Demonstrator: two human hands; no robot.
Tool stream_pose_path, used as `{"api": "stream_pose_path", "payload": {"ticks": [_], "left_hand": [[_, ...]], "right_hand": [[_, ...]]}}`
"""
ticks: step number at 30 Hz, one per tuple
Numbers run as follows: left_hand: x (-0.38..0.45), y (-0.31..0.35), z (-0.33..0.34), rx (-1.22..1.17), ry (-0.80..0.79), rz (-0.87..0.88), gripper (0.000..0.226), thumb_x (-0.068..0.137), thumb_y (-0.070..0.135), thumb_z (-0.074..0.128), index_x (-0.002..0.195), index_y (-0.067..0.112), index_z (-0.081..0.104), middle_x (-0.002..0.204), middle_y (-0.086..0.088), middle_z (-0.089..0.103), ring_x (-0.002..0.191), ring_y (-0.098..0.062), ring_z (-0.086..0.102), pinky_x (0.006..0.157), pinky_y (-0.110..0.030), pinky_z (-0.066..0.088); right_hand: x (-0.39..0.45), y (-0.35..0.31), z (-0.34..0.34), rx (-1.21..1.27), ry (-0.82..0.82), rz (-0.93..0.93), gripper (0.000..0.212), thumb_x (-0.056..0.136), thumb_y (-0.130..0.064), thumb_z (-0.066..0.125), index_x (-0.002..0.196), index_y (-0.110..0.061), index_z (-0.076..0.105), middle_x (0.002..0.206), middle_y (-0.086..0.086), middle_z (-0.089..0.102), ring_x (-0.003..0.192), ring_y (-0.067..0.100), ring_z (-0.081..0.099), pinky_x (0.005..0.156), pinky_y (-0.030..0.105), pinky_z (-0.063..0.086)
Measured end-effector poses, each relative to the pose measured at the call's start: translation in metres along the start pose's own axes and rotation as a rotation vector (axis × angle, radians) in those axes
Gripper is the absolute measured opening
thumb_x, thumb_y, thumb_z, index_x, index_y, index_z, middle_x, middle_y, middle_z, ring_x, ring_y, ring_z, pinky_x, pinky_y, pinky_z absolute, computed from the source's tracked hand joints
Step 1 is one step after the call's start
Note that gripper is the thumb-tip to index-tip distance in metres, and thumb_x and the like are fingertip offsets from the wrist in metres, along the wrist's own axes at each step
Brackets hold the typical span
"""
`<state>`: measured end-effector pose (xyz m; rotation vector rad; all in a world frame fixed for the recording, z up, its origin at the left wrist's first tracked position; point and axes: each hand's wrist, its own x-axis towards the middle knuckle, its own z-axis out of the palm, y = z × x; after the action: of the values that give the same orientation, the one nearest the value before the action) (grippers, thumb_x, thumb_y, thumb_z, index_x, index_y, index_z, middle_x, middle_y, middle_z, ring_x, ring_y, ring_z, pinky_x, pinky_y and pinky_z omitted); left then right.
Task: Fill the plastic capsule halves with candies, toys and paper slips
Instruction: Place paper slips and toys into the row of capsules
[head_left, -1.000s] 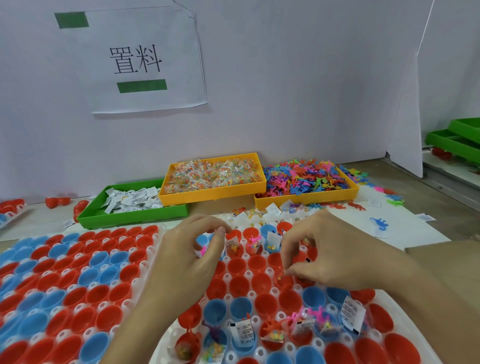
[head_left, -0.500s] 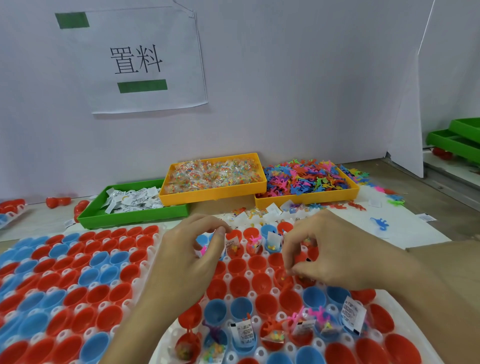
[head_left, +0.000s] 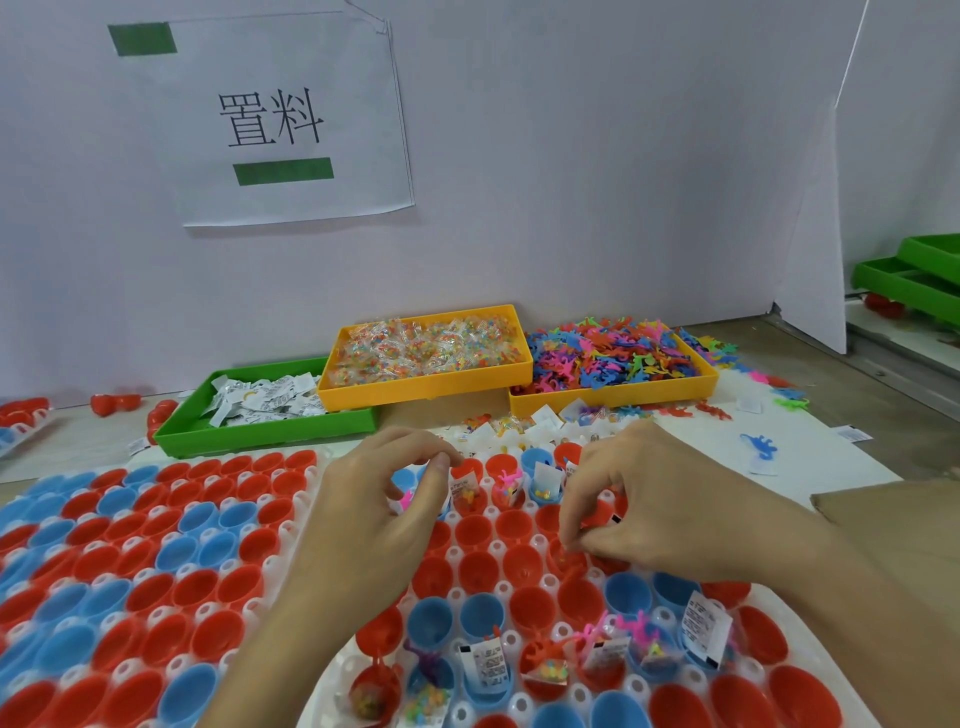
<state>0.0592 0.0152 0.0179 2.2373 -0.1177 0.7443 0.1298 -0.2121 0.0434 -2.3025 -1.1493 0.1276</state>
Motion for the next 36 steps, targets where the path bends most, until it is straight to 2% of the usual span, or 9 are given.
{"api": "stream_pose_path", "payload": {"ticks": [9,23,26,31,36], "left_hand": [[0.0002,0.0013,-0.0002,0.0,-0.004,-0.013,0.026,0.092,0.014,0.059,0.083,0.034,0.072,0.093,0.023,0.068,0.093,-0.003,0.063,0.066,-0.013,0.043],[0.0008,0.0023,-0.0003,-0.002,0.0,-0.023,0.029,0.092,0.008,0.061,0.08,0.031,0.073,0.091,0.02,0.068,0.09,-0.005,0.064,0.064,-0.015,0.042],[0.0007,0.0026,-0.0006,-0.001,0.0,-0.023,0.029,0.092,0.007,0.061,0.08,0.031,0.073,0.092,0.021,0.068,0.091,-0.005,0.063,0.064,-0.015,0.042],[0.0007,0.0027,-0.0007,-0.009,0.001,-0.028,0.028,0.092,0.009,0.06,0.08,0.031,0.073,0.092,0.02,0.068,0.091,-0.004,0.064,0.063,-0.018,0.044],[0.0006,0.0033,-0.0012,-0.008,0.009,-0.031,0.028,0.092,0.008,0.06,0.08,0.03,0.073,0.089,0.019,0.069,0.09,-0.005,0.063,0.061,-0.018,0.044]], "right_hand": [[0.0002,-0.0017,0.0013,0.068,-0.012,0.013,0.023,0.08,-0.008,0.077,0.077,-0.031,0.08,0.078,-0.024,0.071,0.081,-0.005,0.066,0.074,0.007,0.048],[0.0015,-0.003,0.0007,0.075,-0.029,0.038,0.023,0.077,-0.005,0.075,0.075,-0.027,0.081,0.073,-0.015,0.073,0.074,0.001,0.067,0.071,0.018,0.054],[0.0015,-0.0005,-0.0005,0.08,-0.033,0.031,0.023,0.078,-0.006,0.075,0.077,-0.028,0.08,0.075,-0.017,0.073,0.076,0.001,0.067,0.073,0.016,0.051],[0.0009,0.0038,0.0002,0.073,-0.024,0.031,0.02,0.085,-0.017,0.076,0.094,-0.036,0.078,0.084,-0.022,0.072,0.086,0.0,0.064,0.077,0.01,0.042],[-0.0008,0.0025,-0.004,0.094,-0.001,0.01,0.028,0.084,-0.009,0.071,0.084,-0.036,0.079,0.085,-0.024,0.072,0.086,0.004,0.065,0.07,0.009,0.043]]}}
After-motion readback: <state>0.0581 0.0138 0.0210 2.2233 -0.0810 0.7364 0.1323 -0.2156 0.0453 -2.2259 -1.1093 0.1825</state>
